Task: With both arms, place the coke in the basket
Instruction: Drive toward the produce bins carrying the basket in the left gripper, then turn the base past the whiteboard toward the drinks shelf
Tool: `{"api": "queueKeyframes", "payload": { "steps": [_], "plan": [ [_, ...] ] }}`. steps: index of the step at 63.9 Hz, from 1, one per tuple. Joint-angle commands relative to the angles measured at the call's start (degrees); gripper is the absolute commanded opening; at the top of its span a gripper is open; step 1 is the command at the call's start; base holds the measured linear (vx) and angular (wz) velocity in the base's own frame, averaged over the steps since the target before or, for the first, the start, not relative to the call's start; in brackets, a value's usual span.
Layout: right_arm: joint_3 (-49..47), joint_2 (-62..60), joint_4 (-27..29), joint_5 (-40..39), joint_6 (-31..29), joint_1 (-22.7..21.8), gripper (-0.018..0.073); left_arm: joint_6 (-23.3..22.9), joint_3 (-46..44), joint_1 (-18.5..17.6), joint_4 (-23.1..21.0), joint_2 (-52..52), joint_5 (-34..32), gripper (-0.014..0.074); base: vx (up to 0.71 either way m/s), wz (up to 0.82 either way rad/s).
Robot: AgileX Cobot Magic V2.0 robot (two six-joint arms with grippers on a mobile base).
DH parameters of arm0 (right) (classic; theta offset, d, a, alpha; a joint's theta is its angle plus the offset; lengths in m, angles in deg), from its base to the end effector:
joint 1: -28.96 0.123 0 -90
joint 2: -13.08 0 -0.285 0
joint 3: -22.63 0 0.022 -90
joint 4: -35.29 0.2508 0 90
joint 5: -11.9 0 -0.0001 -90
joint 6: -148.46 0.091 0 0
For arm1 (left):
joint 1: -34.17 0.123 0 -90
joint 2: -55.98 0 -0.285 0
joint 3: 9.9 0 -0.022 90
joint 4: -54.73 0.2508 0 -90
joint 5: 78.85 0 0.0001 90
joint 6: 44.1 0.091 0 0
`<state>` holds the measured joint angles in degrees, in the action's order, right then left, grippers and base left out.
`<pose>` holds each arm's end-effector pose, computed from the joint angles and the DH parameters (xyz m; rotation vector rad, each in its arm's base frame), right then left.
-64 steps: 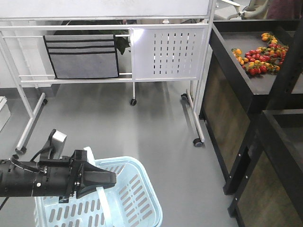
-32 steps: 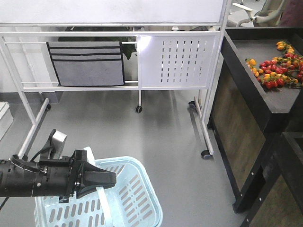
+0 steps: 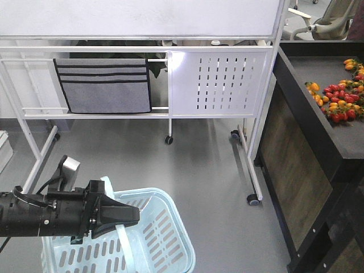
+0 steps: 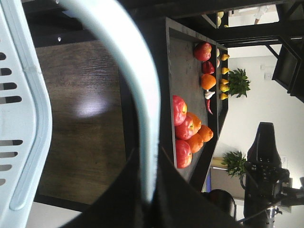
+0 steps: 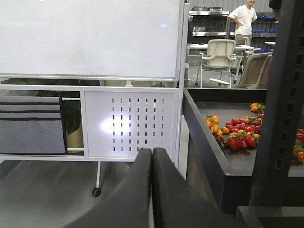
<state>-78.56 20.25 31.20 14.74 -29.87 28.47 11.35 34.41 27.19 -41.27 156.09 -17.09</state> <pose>0.0568 -0.0008 0.1999 -0.0232 1.5501 -0.0429 0.2342 -0.1090 0.1823 -0.2436 2.4124 -1.6971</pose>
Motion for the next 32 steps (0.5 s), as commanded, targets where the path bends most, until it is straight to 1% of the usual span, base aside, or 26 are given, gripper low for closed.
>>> {"api": "queueKeyframes", "payload": {
  "steps": [1,21,32],
  "plan": [
    [0.5,0.3,-0.3,-4.4,-0.3,0.1,-0.001,0.1,-1.4,-0.4,-3.2,-1.9,4.5,-0.0006,0.16,0.0],
    [0.5,0.3,-0.3,-4.4,-0.3,0.1,-0.001,0.1,-1.4,-0.4,-3.2,-1.9,4.5,-0.0006,0.16,0.02],
    [0.5,0.3,-0.3,-4.5,-0.3,0.1,-0.001,0.1,-1.4,-0.4,-3.2,-1.9,4.5,-0.0006,0.17,0.1]
  ]
}}
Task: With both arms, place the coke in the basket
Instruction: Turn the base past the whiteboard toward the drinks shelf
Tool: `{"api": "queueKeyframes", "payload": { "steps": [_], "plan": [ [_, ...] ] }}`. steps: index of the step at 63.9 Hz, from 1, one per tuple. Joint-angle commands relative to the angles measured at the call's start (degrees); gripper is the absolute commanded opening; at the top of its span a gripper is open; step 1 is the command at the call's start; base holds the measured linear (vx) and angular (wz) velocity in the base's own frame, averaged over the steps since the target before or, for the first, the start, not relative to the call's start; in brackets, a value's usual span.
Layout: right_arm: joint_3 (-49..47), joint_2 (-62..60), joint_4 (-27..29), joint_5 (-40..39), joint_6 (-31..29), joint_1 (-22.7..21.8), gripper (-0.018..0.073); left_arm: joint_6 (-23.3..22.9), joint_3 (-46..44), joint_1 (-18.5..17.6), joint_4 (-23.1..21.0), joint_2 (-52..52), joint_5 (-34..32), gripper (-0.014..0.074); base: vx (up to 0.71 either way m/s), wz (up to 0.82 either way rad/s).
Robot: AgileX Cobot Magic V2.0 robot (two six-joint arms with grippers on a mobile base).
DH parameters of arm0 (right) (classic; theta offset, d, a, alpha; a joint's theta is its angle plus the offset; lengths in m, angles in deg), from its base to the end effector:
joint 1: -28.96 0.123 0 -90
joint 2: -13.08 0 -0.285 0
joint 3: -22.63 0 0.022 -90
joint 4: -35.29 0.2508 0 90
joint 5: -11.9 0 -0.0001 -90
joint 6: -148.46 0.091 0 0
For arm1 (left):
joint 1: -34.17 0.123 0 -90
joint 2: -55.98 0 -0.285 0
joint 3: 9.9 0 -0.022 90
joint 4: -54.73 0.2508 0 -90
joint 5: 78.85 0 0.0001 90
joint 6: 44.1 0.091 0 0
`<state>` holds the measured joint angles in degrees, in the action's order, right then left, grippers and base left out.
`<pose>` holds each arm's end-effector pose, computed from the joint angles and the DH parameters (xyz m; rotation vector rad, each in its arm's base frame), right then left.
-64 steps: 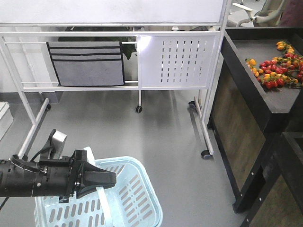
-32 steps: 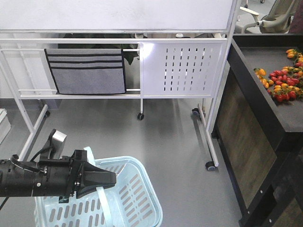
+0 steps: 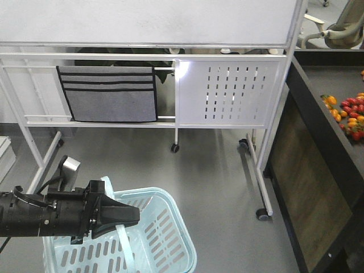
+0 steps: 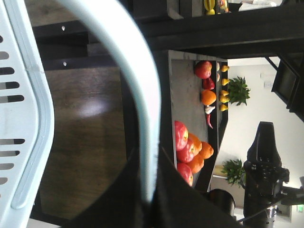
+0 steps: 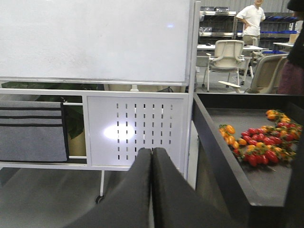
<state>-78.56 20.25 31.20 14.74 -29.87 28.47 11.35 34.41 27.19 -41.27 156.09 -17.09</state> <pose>0.0568 -0.0008 0.1999 -0.0232 1.5501 -0.0429 0.2342 -0.1090 0.1823 -0.2436 2.4124 -1.6971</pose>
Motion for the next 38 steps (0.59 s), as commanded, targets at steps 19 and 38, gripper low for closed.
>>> {"api": "queueKeyframes", "payload": {
  "steps": [19,38],
  "plan": [
    [0.5,0.3,-0.3,-4.5,-0.3,0.1,-0.001,0.1,-1.4,-0.4,-3.2,-1.9,4.5,-0.0006,0.17,0.22],
    [0.5,0.3,-0.3,-4.5,-0.3,0.1,-0.001,0.1,-1.4,-0.4,-3.2,-1.9,4.5,-0.0006,0.15,0.36]
  ]
}}
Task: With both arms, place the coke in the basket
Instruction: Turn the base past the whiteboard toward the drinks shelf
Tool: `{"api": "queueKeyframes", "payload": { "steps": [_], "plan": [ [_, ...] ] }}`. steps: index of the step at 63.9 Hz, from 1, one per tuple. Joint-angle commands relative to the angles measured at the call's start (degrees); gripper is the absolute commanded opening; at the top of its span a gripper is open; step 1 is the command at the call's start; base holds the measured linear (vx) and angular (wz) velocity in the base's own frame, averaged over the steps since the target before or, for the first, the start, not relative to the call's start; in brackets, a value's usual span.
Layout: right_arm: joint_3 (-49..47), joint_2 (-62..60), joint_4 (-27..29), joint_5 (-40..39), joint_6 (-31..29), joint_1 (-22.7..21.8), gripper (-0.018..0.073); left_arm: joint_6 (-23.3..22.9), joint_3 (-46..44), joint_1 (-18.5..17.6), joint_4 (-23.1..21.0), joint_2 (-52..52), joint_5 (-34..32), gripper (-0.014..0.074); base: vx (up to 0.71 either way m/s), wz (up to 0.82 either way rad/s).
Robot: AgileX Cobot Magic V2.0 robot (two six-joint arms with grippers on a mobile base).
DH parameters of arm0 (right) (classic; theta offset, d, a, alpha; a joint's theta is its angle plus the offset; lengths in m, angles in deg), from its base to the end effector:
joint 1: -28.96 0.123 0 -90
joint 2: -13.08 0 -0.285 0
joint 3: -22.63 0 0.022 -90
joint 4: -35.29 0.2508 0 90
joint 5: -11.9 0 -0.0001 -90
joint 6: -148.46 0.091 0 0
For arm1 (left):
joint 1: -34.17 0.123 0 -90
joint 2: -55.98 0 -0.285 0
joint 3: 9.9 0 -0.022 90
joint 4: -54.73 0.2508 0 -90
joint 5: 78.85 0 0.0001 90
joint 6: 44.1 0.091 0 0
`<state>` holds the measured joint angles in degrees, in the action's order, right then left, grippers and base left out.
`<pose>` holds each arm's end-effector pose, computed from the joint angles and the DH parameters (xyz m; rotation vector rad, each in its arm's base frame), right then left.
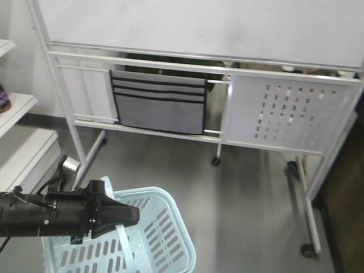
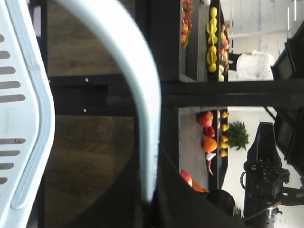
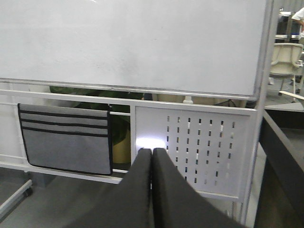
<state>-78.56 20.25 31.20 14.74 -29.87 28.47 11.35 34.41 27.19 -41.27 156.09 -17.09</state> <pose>0.0568 -0.0008 0.1999 -0.0232 1.5501 -0.0429 0.2342 -0.1090 0.1823 -0.2436 2.4124 -1.6971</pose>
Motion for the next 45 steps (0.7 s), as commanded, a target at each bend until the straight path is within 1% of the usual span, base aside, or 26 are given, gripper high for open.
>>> {"api": "queueKeyframes", "payload": {
  "steps": [1,45],
  "plan": [
    [0.5,0.3,-0.3,-4.5,-0.3,0.1,-0.001,0.1,-1.4,-0.4,-3.2,-1.9,4.5,-0.0006,0.14,0.37],
    [0.5,0.3,-0.3,-4.4,-0.3,0.1,-0.001,0.1,-1.4,-0.4,-3.2,-1.9,4.5,-0.0006,0.11,0.33]
  ]
}}
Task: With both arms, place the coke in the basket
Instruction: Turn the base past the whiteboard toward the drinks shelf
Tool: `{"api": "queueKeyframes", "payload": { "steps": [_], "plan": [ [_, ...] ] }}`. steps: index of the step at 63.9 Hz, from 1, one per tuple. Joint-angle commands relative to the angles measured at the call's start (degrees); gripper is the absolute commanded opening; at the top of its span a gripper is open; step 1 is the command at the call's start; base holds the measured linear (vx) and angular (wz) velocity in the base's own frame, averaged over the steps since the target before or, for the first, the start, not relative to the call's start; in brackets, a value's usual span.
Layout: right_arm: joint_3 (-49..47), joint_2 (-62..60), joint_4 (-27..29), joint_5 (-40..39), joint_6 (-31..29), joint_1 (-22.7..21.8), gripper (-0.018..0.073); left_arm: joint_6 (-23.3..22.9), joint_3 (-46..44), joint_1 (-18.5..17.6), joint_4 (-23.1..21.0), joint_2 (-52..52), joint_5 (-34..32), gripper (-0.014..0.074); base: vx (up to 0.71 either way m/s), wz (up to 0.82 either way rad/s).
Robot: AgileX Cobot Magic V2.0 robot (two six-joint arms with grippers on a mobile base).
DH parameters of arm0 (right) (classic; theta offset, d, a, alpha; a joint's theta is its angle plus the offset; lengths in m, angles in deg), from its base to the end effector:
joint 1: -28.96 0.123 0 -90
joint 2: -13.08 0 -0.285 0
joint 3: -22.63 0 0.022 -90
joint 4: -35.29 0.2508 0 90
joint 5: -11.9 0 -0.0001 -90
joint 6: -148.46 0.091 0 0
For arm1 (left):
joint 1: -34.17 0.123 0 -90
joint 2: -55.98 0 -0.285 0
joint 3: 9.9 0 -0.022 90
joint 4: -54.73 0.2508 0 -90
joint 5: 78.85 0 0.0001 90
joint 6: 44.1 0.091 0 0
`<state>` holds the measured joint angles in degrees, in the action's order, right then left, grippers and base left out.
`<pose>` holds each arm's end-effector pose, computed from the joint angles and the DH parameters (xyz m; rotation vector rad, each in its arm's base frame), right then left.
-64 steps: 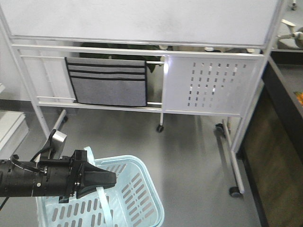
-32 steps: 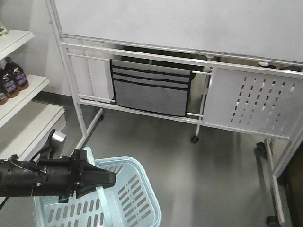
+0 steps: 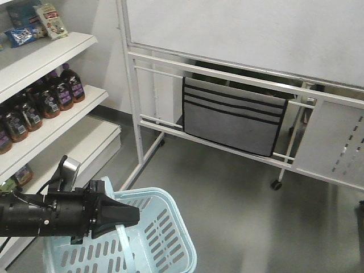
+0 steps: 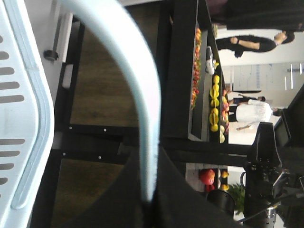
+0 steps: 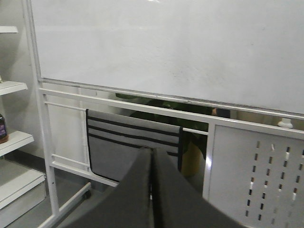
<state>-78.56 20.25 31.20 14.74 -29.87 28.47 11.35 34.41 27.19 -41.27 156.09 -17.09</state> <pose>0.0568 -0.0008 0.1999 -0.0232 1.5501 -0.0429 0.2342 -0.1090 0.1823 -0.2436 2.4124 -1.6971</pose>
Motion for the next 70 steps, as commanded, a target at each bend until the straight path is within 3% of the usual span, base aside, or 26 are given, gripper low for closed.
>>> {"api": "queueKeyframes", "payload": {
  "steps": [1,70],
  "plan": [
    [0.5,0.3,-0.3,-4.4,-0.3,0.1,-0.001,0.1,-1.4,-0.4,-3.2,-1.9,4.5,-0.0006,0.1,0.35],
    [0.5,0.3,-0.3,-4.5,-0.3,0.1,-0.001,0.1,-1.4,-0.4,-3.2,-1.9,4.5,-0.0006,0.09,0.33]
  ]
}}
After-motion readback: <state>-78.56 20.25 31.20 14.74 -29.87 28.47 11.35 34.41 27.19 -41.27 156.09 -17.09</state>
